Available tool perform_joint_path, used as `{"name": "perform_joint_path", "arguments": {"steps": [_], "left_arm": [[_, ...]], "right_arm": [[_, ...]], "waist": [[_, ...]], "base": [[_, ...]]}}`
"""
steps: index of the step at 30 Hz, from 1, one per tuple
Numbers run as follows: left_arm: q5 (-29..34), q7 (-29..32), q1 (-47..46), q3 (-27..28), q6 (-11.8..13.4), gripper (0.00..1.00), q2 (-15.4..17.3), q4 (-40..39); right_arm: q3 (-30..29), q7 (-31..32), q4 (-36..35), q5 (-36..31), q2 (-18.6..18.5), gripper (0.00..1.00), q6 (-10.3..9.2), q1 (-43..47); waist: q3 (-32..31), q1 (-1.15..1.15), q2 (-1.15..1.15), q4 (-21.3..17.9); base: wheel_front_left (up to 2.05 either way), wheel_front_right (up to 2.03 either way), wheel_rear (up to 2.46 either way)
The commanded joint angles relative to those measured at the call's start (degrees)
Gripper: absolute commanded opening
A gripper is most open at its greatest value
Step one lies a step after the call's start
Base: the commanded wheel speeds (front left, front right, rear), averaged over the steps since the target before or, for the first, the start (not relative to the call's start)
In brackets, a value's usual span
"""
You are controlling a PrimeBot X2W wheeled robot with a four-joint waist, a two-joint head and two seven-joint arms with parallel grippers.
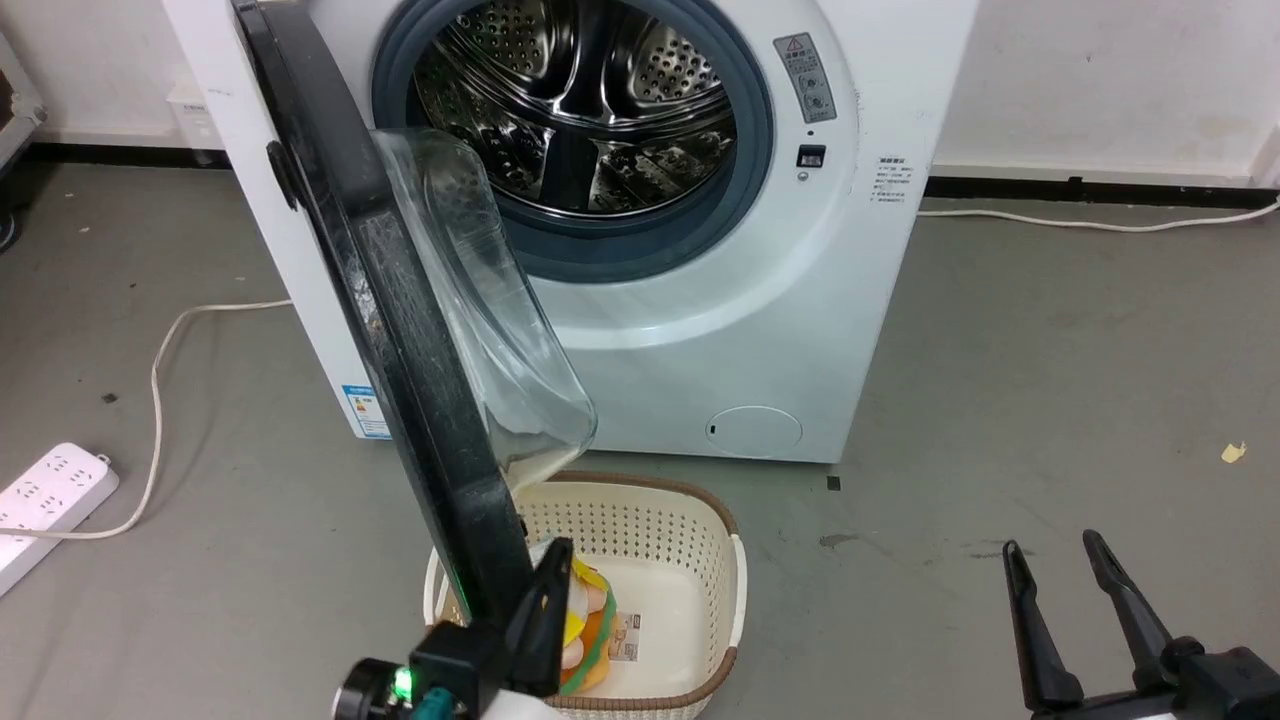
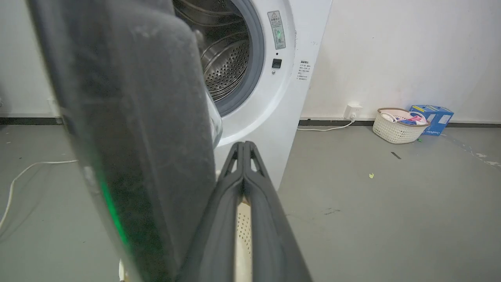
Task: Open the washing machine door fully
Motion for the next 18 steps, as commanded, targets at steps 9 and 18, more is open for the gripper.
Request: {"name": "perform_joint_path", "arguments": {"steps": [9, 18], "left_arm": [[-0.68, -0.71, -1.1, 2.22, 0.86, 0.0, 0.96, 2.06], [-0.92, -0.79, 0.1, 3.17, 0.98, 0.0, 1.67, 1.19]], "right_arm": [[-0.87, -0.25, 0.52, 1.24, 0.25, 1.0, 0.05, -0.79], [-0.85, -0.25, 0.67, 1.38, 0.25, 1.0, 0.05, 0.08]], "waist": [[-0.58, 0.0, 0.0, 2.52], [-1.92, 0.0, 0.0, 9.46]], "base": [[0.0, 0.0, 0.0], [0.0, 0.0, 0.0]]}}
